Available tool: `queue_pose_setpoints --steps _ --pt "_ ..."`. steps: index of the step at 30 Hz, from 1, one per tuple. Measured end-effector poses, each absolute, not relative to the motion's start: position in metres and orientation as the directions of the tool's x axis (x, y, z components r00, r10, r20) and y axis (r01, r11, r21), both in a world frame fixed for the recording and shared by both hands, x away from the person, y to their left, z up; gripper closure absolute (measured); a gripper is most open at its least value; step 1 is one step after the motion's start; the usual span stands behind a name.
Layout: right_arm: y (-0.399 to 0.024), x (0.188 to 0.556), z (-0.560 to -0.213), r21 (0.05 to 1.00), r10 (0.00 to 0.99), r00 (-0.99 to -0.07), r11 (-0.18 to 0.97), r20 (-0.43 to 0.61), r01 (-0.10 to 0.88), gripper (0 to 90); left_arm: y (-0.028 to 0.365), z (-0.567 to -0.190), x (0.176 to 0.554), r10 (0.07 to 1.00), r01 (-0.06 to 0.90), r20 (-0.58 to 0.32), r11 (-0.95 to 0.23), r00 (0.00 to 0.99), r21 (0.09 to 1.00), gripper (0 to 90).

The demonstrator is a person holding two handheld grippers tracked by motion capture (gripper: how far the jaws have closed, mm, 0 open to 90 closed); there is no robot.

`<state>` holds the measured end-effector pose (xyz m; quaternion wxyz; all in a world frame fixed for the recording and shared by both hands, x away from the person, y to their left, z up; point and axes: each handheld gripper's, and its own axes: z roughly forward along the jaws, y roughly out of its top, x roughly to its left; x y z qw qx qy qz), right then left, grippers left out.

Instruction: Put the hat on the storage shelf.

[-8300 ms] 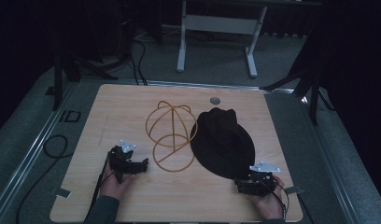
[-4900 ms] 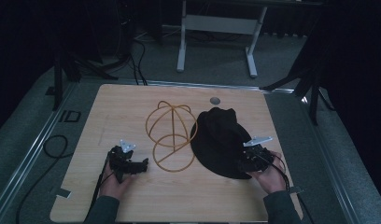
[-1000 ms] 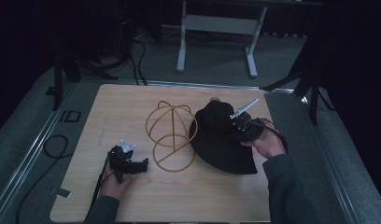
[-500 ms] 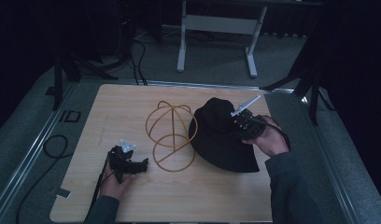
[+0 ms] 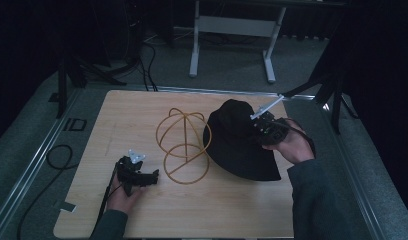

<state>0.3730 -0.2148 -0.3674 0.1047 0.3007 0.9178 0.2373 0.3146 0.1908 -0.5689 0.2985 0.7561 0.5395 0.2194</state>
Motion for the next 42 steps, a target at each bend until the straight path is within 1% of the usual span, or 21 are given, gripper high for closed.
queue_pose_setpoints --steps 12,34,42 --pt "-0.218 0.373 -0.347 0.501 0.604 -0.794 0.710 -0.071 0.496 87.7 0.191 -0.569 0.315 0.947 0.685 0.011 -0.241 0.322 0.687 0.3" --pt "-0.232 0.373 -0.319 0.544 0.631 -0.771 0.678 -0.086 0.494 87.7 0.191 -0.569 0.315 0.946 0.686 0.012 -0.242 0.323 0.687 0.3" --pt "-0.233 0.372 -0.302 0.568 0.626 -0.775 0.669 -0.083 0.479 87.8 0.191 -0.569 0.315 0.946 0.685 0.012 -0.242 0.323 0.687 0.3"
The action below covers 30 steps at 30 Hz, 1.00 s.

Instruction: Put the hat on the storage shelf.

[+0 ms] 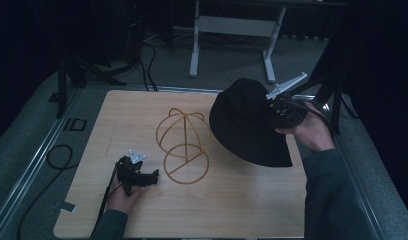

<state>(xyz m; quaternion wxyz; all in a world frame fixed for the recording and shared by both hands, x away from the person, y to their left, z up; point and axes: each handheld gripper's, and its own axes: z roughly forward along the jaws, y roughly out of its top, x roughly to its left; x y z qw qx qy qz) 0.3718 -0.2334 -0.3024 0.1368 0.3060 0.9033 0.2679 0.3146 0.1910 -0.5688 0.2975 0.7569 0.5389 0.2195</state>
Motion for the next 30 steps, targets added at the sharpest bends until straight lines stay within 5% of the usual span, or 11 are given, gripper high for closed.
queue_pose_setpoints --steps 30 --pt "-0.223 0.366 -0.274 0.656 0.603 -0.795 0.626 -0.064 0.422 87.9 0.191 -0.569 0.315 0.946 0.685 0.013 -0.243 0.323 0.687 0.3"
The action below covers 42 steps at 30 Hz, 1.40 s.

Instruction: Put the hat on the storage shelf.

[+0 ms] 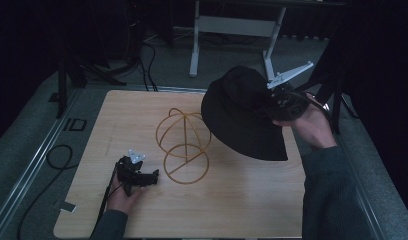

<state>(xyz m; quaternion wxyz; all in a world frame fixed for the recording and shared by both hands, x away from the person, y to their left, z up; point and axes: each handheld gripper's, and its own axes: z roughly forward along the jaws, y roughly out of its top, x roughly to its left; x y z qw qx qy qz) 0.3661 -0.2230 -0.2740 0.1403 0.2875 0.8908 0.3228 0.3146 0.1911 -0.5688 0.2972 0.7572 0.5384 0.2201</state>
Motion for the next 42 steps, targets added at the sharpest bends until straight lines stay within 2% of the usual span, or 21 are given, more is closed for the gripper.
queue_pose_setpoints --steps 15,42 --pt "-0.212 0.361 -0.260 0.702 0.561 -0.827 0.606 -0.043 0.375 87.9 0.191 -0.569 0.315 0.947 0.684 0.011 -0.241 0.322 0.689 0.3" --pt "-0.160 0.352 -0.252 0.703 0.451 -0.889 0.656 -0.075 0.273 87.9 0.191 -0.569 0.315 0.947 0.684 0.010 -0.240 0.322 0.689 0.3"
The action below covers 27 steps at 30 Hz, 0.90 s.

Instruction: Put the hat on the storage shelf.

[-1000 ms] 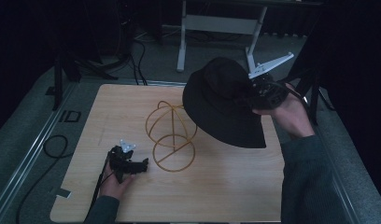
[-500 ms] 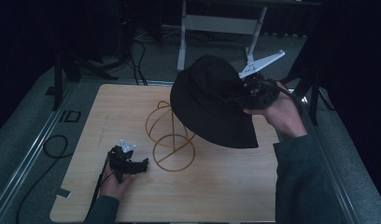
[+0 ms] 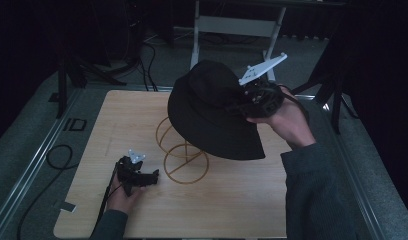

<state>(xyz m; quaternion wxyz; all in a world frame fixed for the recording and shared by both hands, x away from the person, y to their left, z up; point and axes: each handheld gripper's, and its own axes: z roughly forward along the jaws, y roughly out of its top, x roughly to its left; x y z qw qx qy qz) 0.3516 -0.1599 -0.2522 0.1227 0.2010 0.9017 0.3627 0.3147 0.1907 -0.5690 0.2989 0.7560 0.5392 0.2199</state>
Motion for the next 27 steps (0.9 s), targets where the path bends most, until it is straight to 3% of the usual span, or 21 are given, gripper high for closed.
queue_pose_setpoints --steps 27 --pt "-0.109 0.351 -0.266 0.658 0.377 -0.922 0.717 -0.089 0.230 87.5 0.191 -0.569 0.315 0.947 0.684 0.008 -0.238 0.321 0.689 0.3"
